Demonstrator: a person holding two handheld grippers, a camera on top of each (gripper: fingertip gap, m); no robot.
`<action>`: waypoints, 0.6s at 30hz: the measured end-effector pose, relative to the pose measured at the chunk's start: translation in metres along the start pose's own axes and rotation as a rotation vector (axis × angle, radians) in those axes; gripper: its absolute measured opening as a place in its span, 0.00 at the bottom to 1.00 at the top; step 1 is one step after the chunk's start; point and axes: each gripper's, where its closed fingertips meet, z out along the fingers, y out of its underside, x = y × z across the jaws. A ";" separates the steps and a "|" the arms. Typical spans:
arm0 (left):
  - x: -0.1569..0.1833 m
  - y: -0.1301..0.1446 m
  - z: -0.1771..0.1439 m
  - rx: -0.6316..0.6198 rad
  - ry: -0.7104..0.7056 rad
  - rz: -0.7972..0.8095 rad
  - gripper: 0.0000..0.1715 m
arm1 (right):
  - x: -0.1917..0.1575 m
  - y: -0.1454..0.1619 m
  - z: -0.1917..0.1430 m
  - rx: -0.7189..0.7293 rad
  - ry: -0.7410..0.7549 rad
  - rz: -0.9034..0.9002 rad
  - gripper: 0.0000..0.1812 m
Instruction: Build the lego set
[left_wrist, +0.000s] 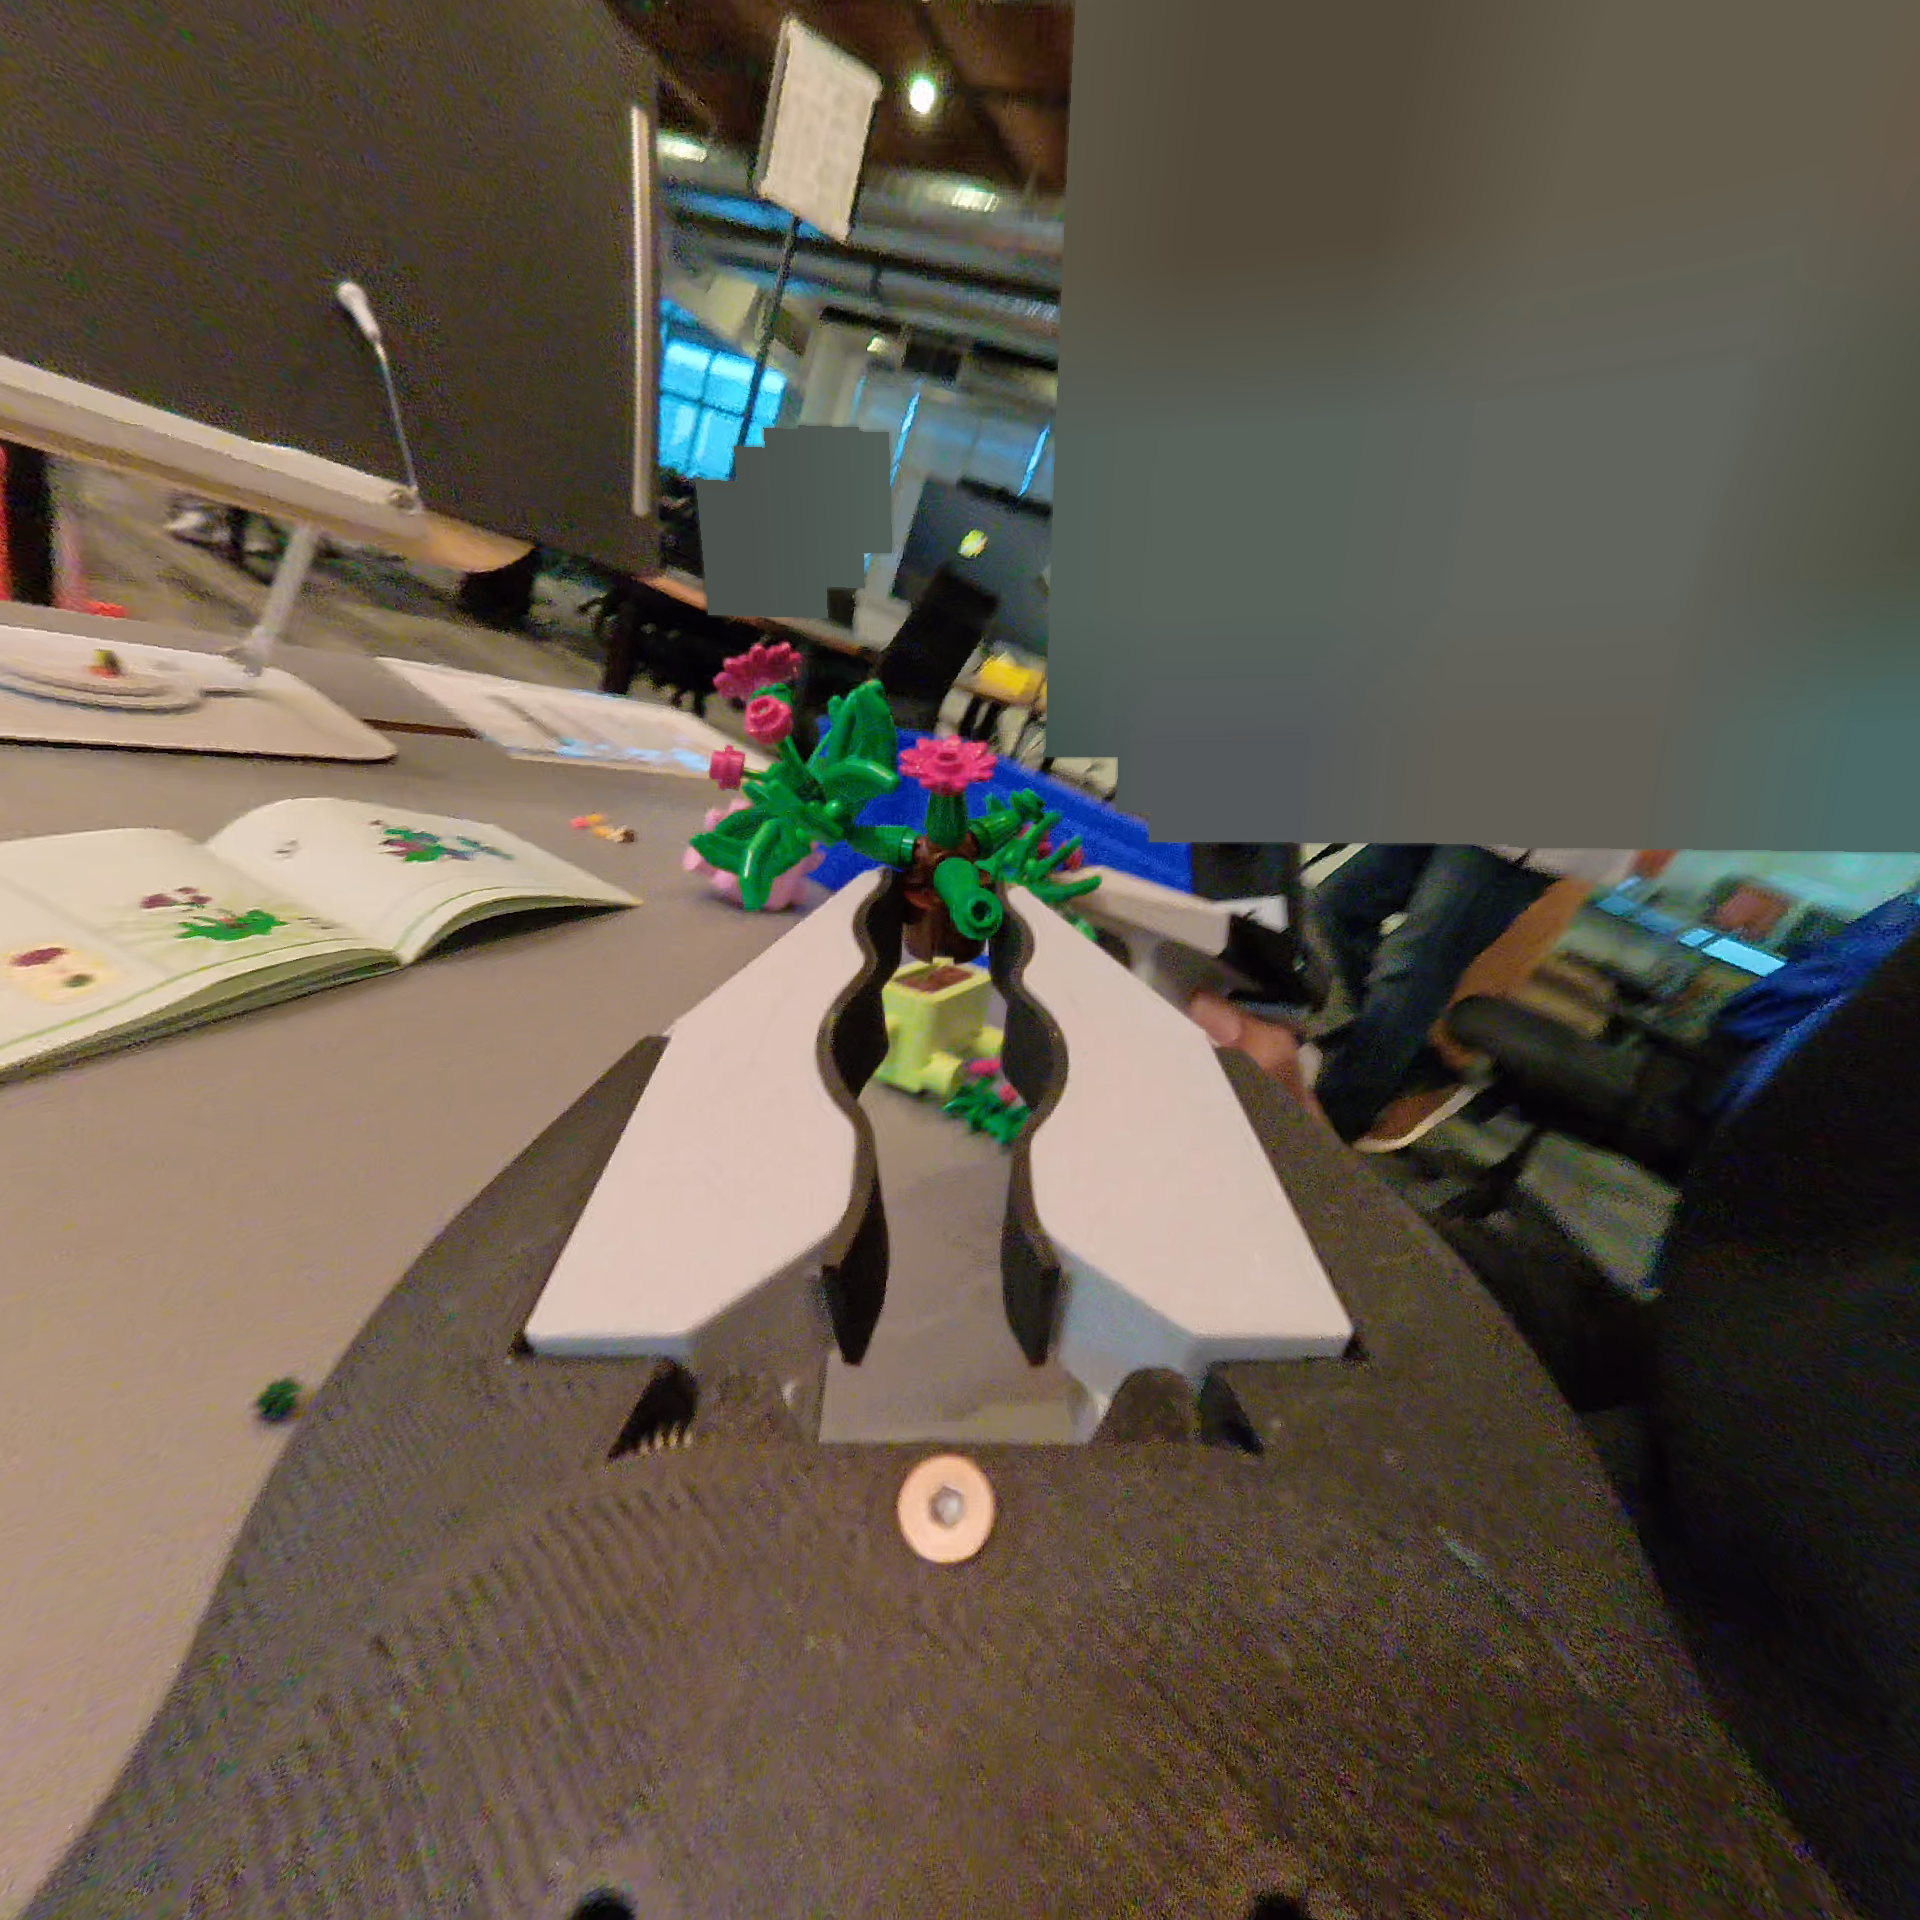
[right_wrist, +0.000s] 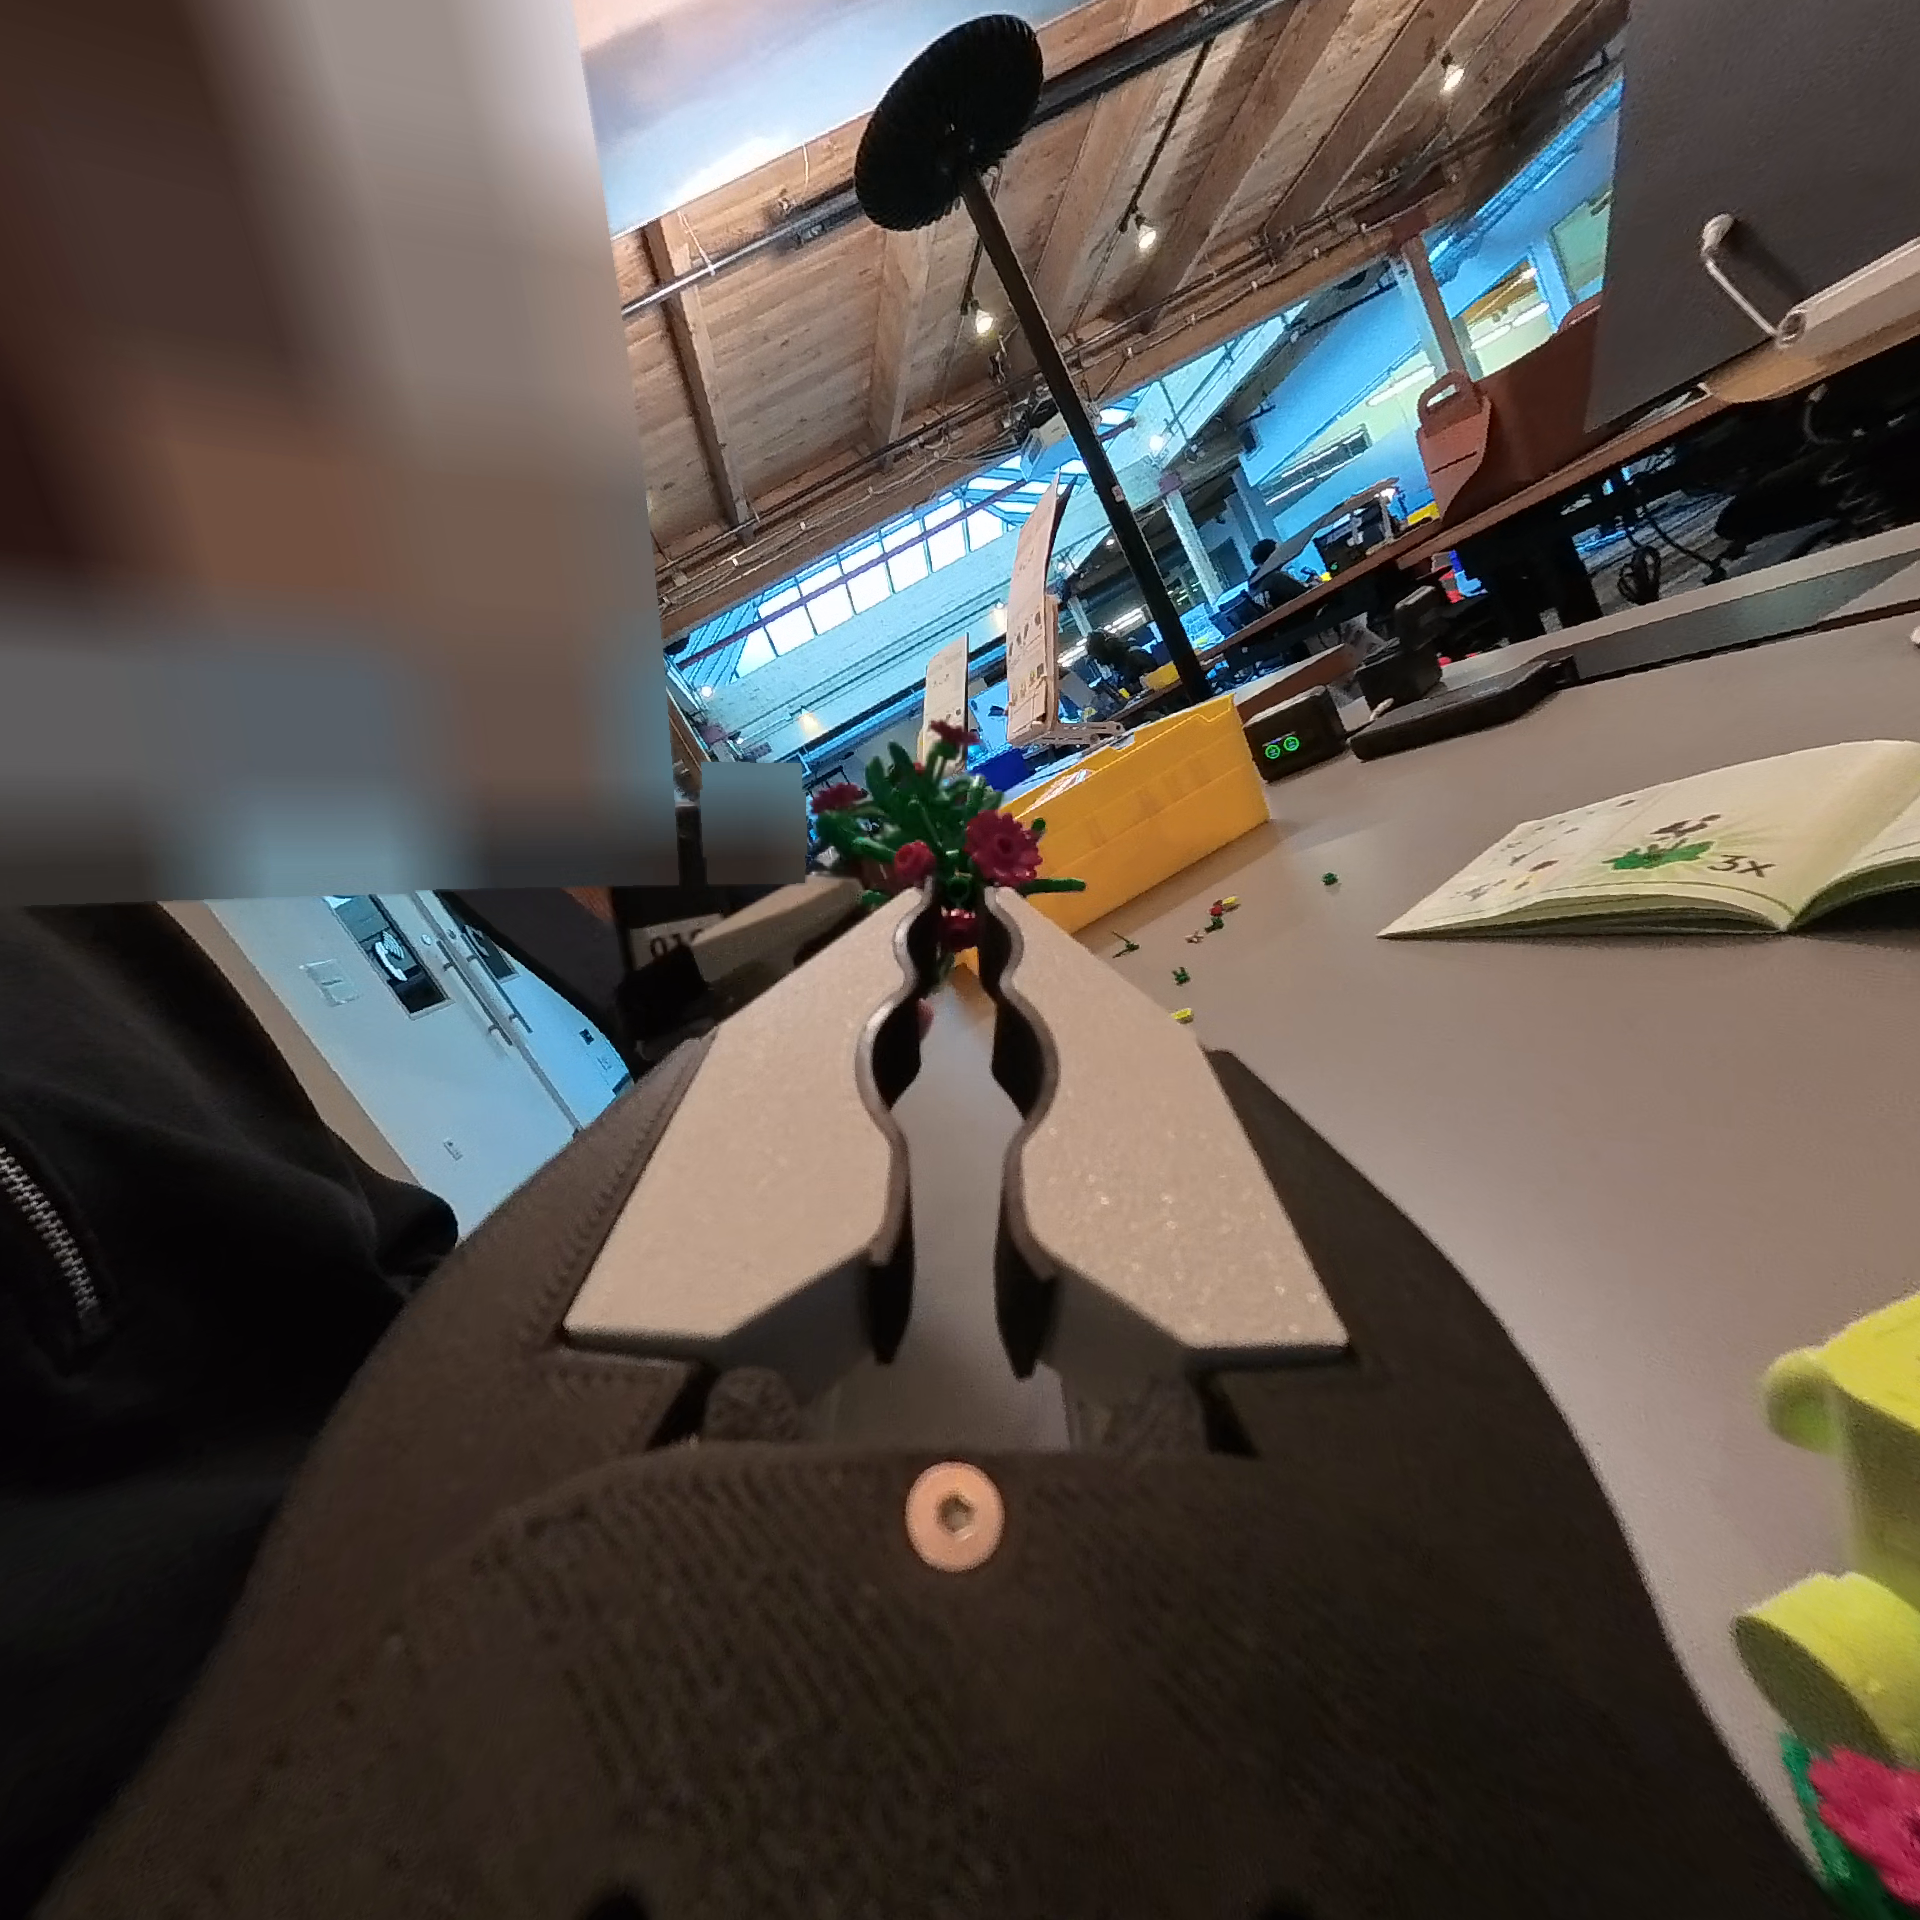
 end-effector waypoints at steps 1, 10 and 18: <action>0.002 -0.005 -0.002 0.036 0.038 -0.040 0.08 | 0.000 0.000 0.000 -0.001 -0.001 -0.004 0.02; 0.021 -0.026 -0.015 0.196 0.307 -0.252 0.08 | 0.000 -0.002 -0.002 0.016 -0.012 0.014 0.02; 0.023 -0.034 -0.021 0.266 0.434 -0.410 0.07 | 0.000 -0.001 -0.001 0.023 -0.016 0.021 0.02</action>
